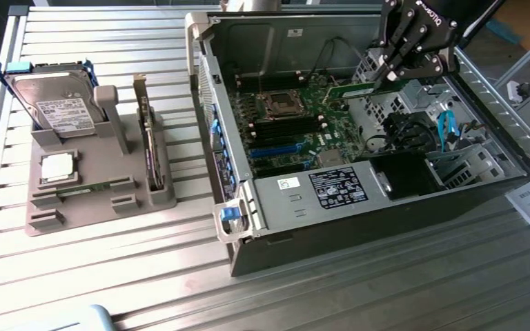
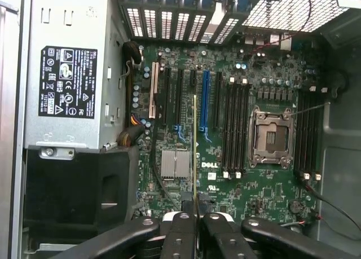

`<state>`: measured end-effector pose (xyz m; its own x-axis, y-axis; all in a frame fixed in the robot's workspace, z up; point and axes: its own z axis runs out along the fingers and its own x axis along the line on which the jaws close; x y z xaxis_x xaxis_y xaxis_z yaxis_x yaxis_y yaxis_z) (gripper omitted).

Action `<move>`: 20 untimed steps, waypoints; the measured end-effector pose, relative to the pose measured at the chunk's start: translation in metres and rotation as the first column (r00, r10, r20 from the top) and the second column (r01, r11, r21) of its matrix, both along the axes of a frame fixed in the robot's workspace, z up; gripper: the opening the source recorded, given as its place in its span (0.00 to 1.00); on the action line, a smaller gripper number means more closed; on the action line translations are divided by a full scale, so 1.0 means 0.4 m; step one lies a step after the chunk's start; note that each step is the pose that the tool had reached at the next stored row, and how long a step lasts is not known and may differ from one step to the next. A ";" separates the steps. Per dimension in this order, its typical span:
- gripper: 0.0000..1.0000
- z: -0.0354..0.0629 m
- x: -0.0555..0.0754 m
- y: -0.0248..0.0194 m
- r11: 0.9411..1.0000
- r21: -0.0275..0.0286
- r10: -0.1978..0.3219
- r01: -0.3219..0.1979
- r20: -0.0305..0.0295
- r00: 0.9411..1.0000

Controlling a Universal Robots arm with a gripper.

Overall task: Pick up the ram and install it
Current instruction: 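Pick up the ram and move it above insertion slot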

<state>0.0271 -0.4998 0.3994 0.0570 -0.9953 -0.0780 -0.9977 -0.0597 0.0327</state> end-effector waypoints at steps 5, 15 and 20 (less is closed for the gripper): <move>0.12 0.000 0.000 0.000 1.000 0.000 0.000 0.000 0.000 1.000; 0.12 -0.001 0.001 0.025 1.000 0.000 0.000 0.000 0.000 1.000; 0.12 -0.001 0.001 0.045 1.000 0.000 0.000 0.000 0.000 1.000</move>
<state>0.0276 -0.4817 0.3991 0.0570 -0.9953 -0.0780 -0.9977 -0.0597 0.0327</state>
